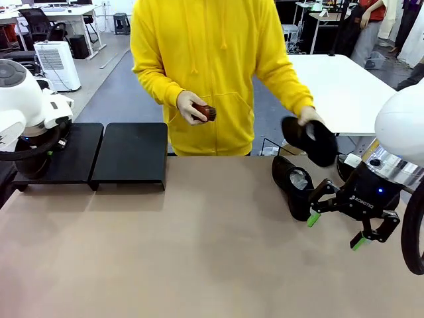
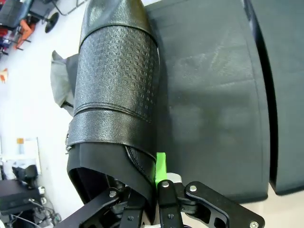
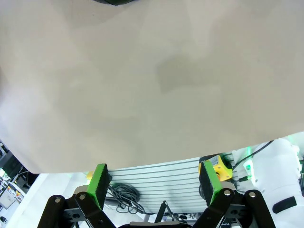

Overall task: Organize the shoes by placing them on the stand.
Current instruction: Place the Shoe from the middle of the table onto the Shoes Stand.

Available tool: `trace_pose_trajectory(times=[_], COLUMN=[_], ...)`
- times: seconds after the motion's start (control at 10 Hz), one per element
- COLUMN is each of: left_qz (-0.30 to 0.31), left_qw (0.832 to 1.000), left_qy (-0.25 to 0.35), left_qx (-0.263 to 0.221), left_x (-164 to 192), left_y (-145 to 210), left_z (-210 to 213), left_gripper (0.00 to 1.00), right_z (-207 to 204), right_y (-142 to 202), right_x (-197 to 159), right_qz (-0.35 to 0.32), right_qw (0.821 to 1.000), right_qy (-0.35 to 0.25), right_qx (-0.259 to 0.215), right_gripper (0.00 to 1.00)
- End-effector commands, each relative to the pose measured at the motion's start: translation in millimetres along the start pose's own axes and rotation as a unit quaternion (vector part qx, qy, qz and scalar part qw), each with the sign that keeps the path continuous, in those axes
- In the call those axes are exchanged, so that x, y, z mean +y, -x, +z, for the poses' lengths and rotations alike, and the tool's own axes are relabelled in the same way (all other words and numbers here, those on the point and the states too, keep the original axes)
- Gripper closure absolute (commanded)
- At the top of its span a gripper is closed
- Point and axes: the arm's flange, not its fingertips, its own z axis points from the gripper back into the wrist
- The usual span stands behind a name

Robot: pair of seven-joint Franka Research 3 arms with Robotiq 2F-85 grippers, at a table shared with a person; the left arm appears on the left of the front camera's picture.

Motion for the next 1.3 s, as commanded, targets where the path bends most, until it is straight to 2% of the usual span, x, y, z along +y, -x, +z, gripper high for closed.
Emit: trace_pose_trajectory(times=[0.0,0.2,0.3,0.7,0.8,1.2], left_qz=[0.013,0.003,0.005,0.036,0.046,0.052], left_qw=[1.0,1.0,1.0,0.999,0.998,0.998], left_qy=[-0.015,-0.016,-0.015,-0.017,-0.022,-0.009], left_qx=[-0.017,-0.015,-0.016,-0.017,-0.026,-0.041], left_x=[1.2,-0.6,0.3,11.7,15.6,24.1], left_y=[-6.1,-5.8,-5.2,1.0,3.8,23.4], left_z=[-11.4,-12.5,-13.0,-3.1,8.5,49.8], left_gripper=[1.0,1.0,0.9,0.1,0.0,0.0], right_z=[-0.1,-0.1,-0.1,-0.1,-0.1,-0.1], right_y=[-0.1,-0.1,-0.1,-0.1,-0.1,-0.1], right_x=[0.6,0.6,0.6,0.6,0.6,0.6], right_qz=[0.005,0.005,0.005,0.005,0.005,0.005], right_qw=[1.0,1.0,1.0,1.0,1.0,1.0], right_qy=[0.0,0.0,0.0,0.0,0.0,0.0], right_qx=[-0.002,-0.002,-0.002,-0.002,-0.002,-0.002], right_gripper=[0.0,0.0,0.0,0.0,0.0,0.0])
